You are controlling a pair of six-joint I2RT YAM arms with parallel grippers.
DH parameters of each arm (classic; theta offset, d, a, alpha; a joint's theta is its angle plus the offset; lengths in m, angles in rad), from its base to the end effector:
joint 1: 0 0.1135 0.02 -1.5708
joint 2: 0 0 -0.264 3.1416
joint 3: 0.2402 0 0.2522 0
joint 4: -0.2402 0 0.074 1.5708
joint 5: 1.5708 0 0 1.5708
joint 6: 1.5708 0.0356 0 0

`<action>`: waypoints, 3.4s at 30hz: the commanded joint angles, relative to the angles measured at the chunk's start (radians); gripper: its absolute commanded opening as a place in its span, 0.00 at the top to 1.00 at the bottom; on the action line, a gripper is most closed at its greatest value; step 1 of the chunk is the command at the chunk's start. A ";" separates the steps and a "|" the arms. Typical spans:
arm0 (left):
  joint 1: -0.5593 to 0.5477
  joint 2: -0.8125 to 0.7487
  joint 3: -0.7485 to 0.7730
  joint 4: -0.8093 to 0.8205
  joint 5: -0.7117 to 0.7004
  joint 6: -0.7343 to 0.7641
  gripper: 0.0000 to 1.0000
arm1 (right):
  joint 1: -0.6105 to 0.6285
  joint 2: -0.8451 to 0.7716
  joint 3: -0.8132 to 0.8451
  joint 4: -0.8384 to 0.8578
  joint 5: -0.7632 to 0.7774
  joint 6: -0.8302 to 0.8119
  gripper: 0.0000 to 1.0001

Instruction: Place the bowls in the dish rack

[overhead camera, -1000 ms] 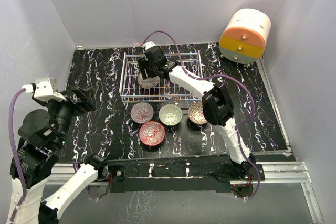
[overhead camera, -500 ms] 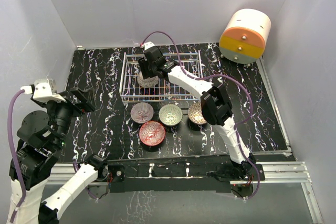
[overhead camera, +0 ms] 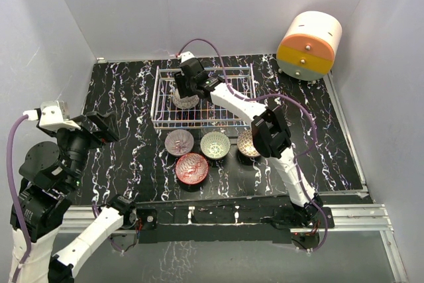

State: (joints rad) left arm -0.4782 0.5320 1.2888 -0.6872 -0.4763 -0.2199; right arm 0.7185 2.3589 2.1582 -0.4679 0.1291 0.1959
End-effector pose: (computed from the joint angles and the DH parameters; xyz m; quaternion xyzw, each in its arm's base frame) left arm 0.0384 -0.0015 0.4666 -0.0857 0.6795 -0.0918 0.7228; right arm 0.4133 0.3553 0.2419 -0.2048 0.8749 0.1400 0.4160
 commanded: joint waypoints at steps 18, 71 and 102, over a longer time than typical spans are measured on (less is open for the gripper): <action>-0.003 -0.015 0.019 0.004 -0.011 0.013 0.03 | 0.024 0.101 0.218 0.202 0.022 0.035 0.60; -0.003 0.021 0.046 -0.022 -0.038 0.007 0.03 | 0.027 -0.233 -0.102 0.215 0.166 0.034 0.01; -0.003 0.156 -0.103 0.190 0.137 -0.036 0.03 | 0.181 -0.982 -1.107 -0.398 0.309 0.342 0.09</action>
State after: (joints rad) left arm -0.4782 0.7052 1.1831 -0.5156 -0.3519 -0.2470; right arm 0.9005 1.3277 1.0763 -0.9173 0.4194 0.5045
